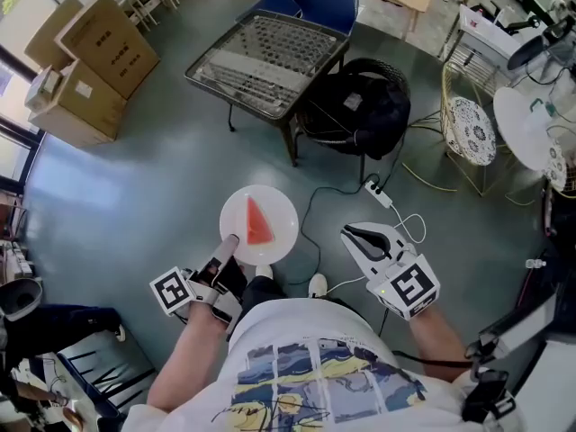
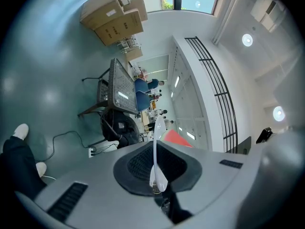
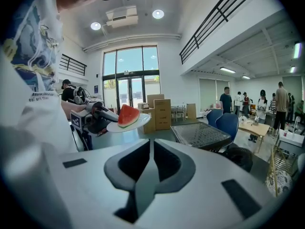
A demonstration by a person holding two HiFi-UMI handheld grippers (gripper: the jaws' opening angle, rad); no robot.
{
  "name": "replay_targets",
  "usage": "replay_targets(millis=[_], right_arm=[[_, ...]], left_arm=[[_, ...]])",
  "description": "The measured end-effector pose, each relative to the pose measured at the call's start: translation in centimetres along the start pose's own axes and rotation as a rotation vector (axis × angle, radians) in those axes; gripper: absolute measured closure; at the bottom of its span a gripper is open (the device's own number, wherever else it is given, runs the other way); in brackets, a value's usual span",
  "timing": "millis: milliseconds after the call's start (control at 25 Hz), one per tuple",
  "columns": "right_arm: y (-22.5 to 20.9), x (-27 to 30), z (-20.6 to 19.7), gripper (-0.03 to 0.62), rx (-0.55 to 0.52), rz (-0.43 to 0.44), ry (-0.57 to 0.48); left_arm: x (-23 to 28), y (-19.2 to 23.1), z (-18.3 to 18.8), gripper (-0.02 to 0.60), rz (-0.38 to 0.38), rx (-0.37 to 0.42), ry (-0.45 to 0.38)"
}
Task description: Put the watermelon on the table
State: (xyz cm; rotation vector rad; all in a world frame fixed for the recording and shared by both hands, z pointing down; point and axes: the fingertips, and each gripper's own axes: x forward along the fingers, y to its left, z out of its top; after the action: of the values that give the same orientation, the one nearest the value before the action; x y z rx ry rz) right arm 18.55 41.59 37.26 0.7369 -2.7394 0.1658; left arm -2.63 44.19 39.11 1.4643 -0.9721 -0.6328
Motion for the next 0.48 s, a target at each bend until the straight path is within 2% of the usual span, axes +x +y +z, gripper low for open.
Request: replay_targets(millis=[160, 240, 400, 480], right_arm=[[-0.5, 1.4, -0.2, 0.577, 0.012, 0.007, 0.009], [-1.4, 2.6, -0.6, 0.551, 0.016, -0.003, 0.029], [-3.4, 6.2, 0.3, 0.53, 0.014, -0.015, 0.042], [-5.0, 8.4, 1.2, 0.529, 0.013, -0.048, 0.041]], left_arm=[[0.9, 0.7, 1.2, 0.565, 0.01, -0.015, -0.001], [2.0, 1.1, 2.4, 0.565, 0.009, -0.017, 0.005], [4.8, 2.0, 6.1, 0.565, 0.003, -0.024, 0.028], [6.6, 2.3, 8.6, 0.565, -0.003, -0.023, 0.052]])
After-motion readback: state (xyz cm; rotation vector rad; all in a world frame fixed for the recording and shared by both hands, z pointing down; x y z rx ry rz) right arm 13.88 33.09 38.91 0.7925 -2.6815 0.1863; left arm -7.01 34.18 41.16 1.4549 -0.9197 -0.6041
